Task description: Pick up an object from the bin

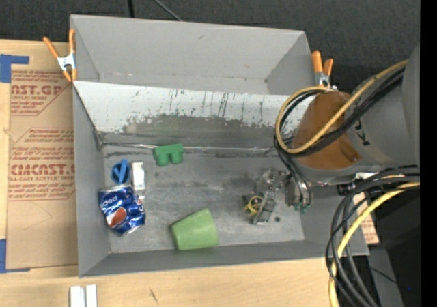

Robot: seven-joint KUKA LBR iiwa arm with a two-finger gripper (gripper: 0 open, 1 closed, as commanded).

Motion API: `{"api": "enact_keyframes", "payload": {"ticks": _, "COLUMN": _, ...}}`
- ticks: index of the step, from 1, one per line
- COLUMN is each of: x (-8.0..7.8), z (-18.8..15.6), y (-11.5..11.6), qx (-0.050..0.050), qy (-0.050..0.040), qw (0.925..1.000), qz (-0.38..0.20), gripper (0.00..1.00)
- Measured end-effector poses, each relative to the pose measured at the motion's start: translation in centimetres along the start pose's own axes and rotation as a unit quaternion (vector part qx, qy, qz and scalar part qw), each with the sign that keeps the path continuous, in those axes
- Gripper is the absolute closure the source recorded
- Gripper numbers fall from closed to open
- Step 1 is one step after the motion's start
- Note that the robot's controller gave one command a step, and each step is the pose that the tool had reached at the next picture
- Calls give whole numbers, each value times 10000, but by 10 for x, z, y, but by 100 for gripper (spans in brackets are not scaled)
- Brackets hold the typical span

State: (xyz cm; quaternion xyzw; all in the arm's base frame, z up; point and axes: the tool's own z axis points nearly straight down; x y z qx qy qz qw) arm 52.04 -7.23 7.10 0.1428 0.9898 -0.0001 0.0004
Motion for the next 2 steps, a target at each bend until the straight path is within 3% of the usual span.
{"api": "enact_keyframes", "payload": {"ticks": 1, "x": -34, "z": -113, "y": 10, "qx": -12, "qy": -47, "qw": 10000, "qz": -38, "gripper": 100}}
{"api": "enact_keyframes", "payload": {"ticks": 2, "x": -26, "z": -208, "y": -3, "qx": 1, "qy": -50, "qw": 9983, "qz": -575, "gripper": 100}}
